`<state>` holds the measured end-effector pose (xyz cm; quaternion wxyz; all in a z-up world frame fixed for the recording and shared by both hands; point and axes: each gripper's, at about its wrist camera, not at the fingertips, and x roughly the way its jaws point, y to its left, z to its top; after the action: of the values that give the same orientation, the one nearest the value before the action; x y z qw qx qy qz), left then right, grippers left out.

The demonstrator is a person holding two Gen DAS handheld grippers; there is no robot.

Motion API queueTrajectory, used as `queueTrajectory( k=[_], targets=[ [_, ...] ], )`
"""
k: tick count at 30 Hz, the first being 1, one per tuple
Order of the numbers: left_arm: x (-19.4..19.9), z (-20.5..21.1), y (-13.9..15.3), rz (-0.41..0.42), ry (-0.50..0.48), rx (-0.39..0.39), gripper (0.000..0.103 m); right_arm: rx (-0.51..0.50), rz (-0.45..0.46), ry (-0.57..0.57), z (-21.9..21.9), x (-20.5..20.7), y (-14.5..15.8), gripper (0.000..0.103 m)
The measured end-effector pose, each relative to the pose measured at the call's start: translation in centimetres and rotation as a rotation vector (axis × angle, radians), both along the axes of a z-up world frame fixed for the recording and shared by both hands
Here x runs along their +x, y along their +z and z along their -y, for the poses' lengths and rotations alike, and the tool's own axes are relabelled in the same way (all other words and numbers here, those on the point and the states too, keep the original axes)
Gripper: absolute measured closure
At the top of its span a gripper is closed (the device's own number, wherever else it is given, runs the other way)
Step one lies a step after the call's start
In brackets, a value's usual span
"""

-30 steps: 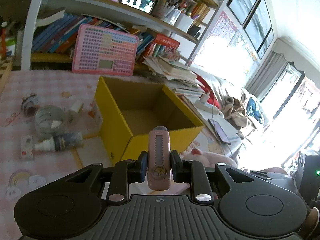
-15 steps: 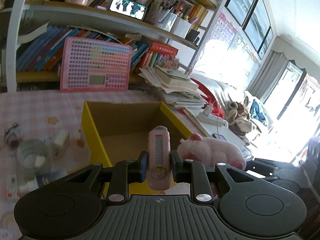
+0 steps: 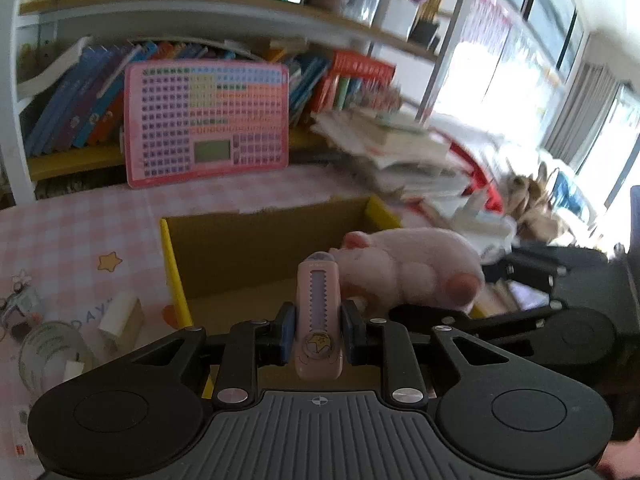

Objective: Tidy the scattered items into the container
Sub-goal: 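Carry the pig and the pink tube over the yellow box with both tools, then open the right gripper to drop the pig while the left gripper releases the tube into the box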

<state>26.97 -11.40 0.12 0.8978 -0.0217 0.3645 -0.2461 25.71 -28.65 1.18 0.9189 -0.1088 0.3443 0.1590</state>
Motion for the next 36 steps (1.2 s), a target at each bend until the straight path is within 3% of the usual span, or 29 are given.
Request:
queueTrajectory(
  k=[7,17,25,36],
  targets=[
    [3.0,1.7,-2.5,-0.047,0.0,0.101,0.08,-0.091,-0.102,0.101,-0.8,4.9,-3.2,0.044],
    [4.3,3.2,-4.4,-0.09,0.019,0.192,0.08,-0.153,-0.204,0.22,-1.9,7.6,-5.3,0.043],
    [4.1,3.8,-4.9,-0.106,0.027,0.217,0.08,-0.174,-0.265,0.284,-2.0,7.9,-5.8,0.043],
    [3.8,4.0,-4.9,-0.116,0.039,0.228,0.077,-0.205,-0.268,0.313,-2.4,7.6,-6.1,0.039]
  ],
)
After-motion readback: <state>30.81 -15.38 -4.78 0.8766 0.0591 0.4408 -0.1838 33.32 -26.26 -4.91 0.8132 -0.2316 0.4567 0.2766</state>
